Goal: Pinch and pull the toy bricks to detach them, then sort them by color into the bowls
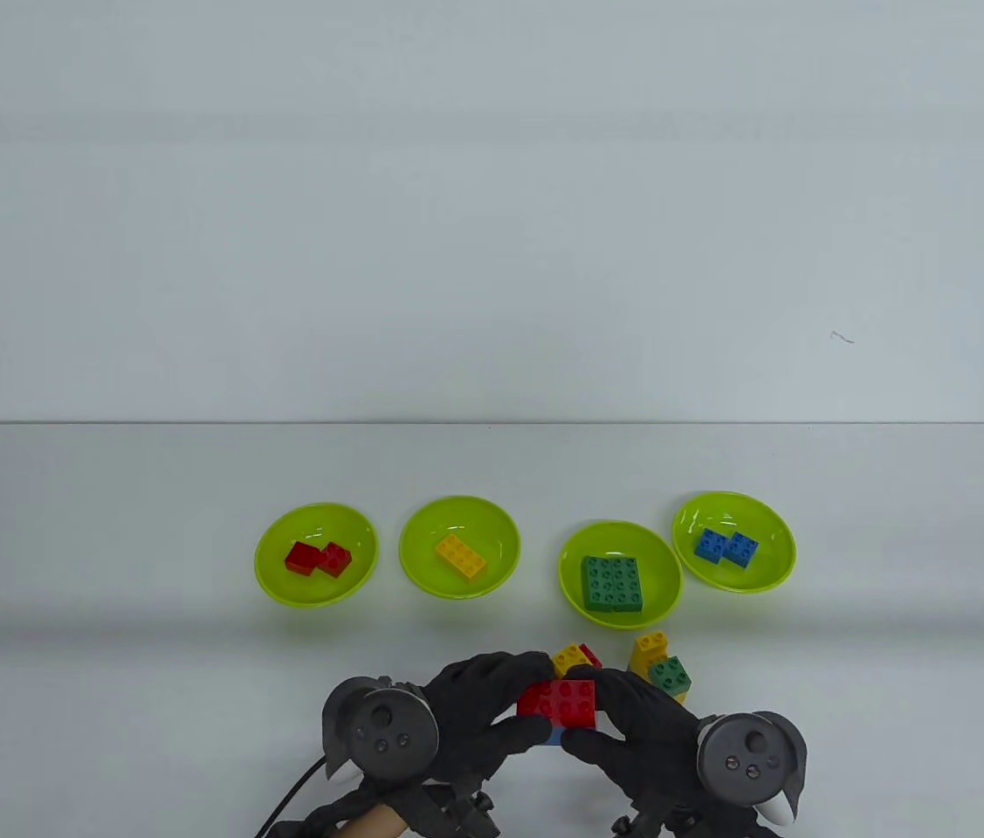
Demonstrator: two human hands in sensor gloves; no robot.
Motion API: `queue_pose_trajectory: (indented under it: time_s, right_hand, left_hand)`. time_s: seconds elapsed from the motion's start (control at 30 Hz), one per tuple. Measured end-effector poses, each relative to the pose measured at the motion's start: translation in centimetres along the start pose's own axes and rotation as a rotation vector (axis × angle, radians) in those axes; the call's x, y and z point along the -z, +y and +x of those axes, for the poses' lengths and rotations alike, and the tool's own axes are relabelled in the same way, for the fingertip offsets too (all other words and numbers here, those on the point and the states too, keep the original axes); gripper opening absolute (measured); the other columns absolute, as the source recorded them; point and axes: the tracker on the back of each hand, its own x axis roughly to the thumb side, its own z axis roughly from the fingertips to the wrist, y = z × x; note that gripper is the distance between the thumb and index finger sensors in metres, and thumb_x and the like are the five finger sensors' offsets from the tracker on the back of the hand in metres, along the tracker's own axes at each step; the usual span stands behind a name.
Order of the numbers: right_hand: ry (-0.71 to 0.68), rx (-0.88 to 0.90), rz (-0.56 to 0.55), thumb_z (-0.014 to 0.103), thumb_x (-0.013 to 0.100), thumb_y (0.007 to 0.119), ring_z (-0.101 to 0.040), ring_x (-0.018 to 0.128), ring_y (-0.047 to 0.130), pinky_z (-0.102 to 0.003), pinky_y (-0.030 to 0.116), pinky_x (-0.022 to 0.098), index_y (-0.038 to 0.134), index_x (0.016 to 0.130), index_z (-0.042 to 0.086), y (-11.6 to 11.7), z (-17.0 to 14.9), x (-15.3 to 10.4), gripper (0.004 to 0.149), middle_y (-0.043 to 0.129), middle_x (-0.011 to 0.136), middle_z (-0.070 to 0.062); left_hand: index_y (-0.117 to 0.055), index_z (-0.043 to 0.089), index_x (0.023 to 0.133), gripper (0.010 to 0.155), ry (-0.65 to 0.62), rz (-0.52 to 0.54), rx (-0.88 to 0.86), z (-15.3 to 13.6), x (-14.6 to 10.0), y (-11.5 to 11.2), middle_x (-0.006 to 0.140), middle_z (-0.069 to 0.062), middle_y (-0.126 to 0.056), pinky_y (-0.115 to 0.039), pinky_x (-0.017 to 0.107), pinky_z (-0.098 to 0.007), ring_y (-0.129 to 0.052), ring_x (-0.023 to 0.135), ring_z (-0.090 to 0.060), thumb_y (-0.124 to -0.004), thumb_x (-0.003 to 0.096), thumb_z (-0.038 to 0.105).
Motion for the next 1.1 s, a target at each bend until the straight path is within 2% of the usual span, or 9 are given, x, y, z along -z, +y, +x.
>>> queue_pose_trajectory:
  time_s: [0.07,0.23,0.33,0.5,0.6,0.77,0.83,0.97,1.1]
  right_hand:
    - [0.016,0.014,-0.006,0.039,0.047,0.080,-0.040,0.076,0.089,-0.054,0.068,0.063,0.073,0.096,0.004,0.1,0.0,0.1,0.061,0.087,0.088,-0.019]
    - [0.042,0.041,-0.006,0.038,0.046,0.081,-0.041,0.076,0.089,-0.055,0.068,0.063,0.072,0.096,0.004,0.2,-0.1,0.2,0.061,0.086,0.089,-0.019]
    - [0.033,0.034,-0.010,0.039,0.046,0.080,-0.041,0.076,0.089,-0.055,0.068,0.063,0.072,0.096,0.004,0.2,0.0,0.1,0.061,0.086,0.089,-0.019]
    - [0.005,0.002,-0.006,0.038,0.047,0.079,-0.040,0.076,0.089,-0.054,0.068,0.064,0.073,0.096,0.003,0.4,0.0,0.0,0.061,0.086,0.088,-0.019]
    - [0.015,0.010,0.002,0.039,0.047,0.079,-0.040,0.076,0.089,-0.054,0.068,0.064,0.072,0.096,0.004,0.5,-0.1,0.1,0.061,0.086,0.089,-0.019]
    - [0.024,0.022,0.001,0.038,0.046,0.080,-0.041,0.077,0.088,-0.054,0.067,0.064,0.071,0.096,0.004,0.4,-0.1,0.1,0.061,0.085,0.089,-0.019]
    - [0.019,0.017,0.001,0.039,0.046,0.080,-0.041,0.076,0.088,-0.055,0.067,0.064,0.071,0.096,0.004,0.4,-0.1,0.1,0.061,0.085,0.089,-0.019]
    - [-0.017,-0.035,0.008,0.039,0.047,0.078,-0.039,0.076,0.089,-0.054,0.068,0.064,0.071,0.096,0.003,0.5,0.0,0.0,0.061,0.086,0.088,-0.019]
    - [0.011,-0.002,0.015,0.039,0.047,0.079,-0.040,0.076,0.089,-0.054,0.068,0.063,0.072,0.096,0.003,0.8,-0.3,0.0,0.061,0.086,0.088,-0.019]
  left_hand:
    - [-0.077,-0.001,0.093,0.062,-0.023,0.017,0.034,0.2,-0.1,0.0,0.080,-0.028,-0.090,-0.073,0.056,-0.056,-0.094,0.067,-0.040,-0.079,0.0444,0.038]
    - [-0.075,0.001,0.094,0.064,-0.157,0.027,0.338,1.7,-0.2,0.0,0.081,-0.026,-0.090,-0.074,0.057,-0.054,-0.095,0.067,-0.037,-0.077,0.0444,0.041]
    - [-0.076,0.000,0.094,0.064,-0.141,0.024,0.306,1.7,-0.1,0.1,0.080,-0.026,-0.090,-0.074,0.057,-0.054,-0.095,0.067,-0.037,-0.076,0.0450,0.041]
    - [-0.076,-0.002,0.093,0.062,-0.002,-0.059,0.114,1.0,0.3,0.4,0.079,-0.029,-0.089,-0.072,0.056,-0.056,-0.094,0.065,-0.040,-0.078,0.0451,0.037]
    - [-0.077,-0.002,0.093,0.062,-0.039,-0.035,0.172,1.2,0.0,0.3,0.079,-0.029,-0.089,-0.072,0.056,-0.056,-0.094,0.065,-0.039,-0.078,0.0448,0.037]
    - [-0.075,0.000,0.094,0.064,-0.170,-0.001,0.434,2.5,-0.3,0.1,0.080,-0.026,-0.090,-0.074,0.057,-0.054,-0.095,0.066,-0.036,-0.077,0.0448,0.040]
    - [-0.075,0.000,0.094,0.064,-0.142,-0.009,0.399,2.4,-0.2,0.1,0.080,-0.026,-0.090,-0.074,0.057,-0.054,-0.095,0.066,-0.036,-0.076,0.0453,0.040]
    - [-0.077,-0.002,0.093,0.062,-0.005,-0.076,0.137,1.1,0.2,0.6,0.079,-0.030,-0.090,-0.072,0.056,-0.057,-0.094,0.065,-0.040,-0.079,0.0449,0.037]
    - [-0.077,-0.002,0.093,0.062,-0.018,-0.070,0.177,1.0,0.0,0.5,0.079,-0.029,-0.090,-0.073,0.056,-0.056,-0.094,0.065,-0.040,-0.079,0.0447,0.037]
